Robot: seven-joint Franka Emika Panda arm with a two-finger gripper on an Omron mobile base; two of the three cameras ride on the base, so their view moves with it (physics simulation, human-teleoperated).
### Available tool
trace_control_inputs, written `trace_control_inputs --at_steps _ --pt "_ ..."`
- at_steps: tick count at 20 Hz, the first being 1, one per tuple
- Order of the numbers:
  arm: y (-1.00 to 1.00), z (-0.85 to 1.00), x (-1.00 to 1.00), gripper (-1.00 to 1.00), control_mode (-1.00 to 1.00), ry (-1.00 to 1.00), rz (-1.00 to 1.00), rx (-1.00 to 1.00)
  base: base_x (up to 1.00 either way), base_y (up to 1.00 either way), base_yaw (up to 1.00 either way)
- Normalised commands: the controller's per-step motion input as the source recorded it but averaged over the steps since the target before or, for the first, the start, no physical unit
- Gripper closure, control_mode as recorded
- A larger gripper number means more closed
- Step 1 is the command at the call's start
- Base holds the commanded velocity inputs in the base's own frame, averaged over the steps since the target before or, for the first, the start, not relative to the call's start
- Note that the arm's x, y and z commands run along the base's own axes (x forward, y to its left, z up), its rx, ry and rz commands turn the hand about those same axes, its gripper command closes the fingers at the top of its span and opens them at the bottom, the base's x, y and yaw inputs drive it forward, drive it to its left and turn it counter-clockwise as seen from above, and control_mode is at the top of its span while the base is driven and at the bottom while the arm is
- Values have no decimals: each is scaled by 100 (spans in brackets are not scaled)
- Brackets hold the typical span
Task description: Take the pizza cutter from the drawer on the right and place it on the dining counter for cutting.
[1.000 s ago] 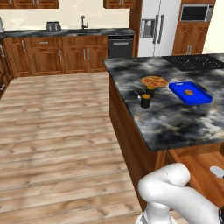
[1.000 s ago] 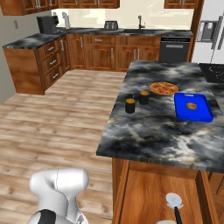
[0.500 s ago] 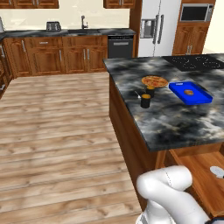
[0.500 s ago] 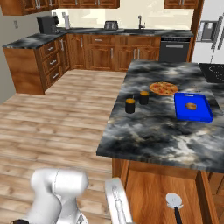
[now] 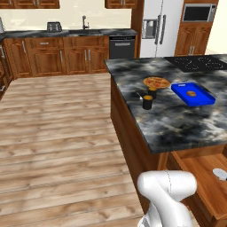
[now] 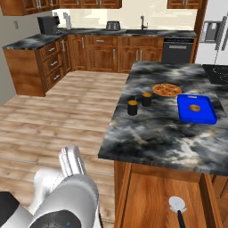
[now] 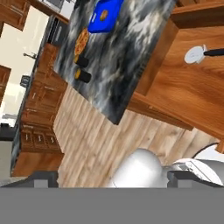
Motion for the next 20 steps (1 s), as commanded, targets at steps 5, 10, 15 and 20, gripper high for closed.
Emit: trace_control_inputs --at_steps 5,10,15,20 --pt "-21 0 40 -100 -100 1 -1 -14 0 0 0" --pt "-52 0 14 -100 -100 3 7 -19 0 0 0" --pt "-70 -2 0 -100 -100 9 30 -26 0 0 0" --pt "-65 -22 0 -100 -100 18 42 -30 0 0 0"
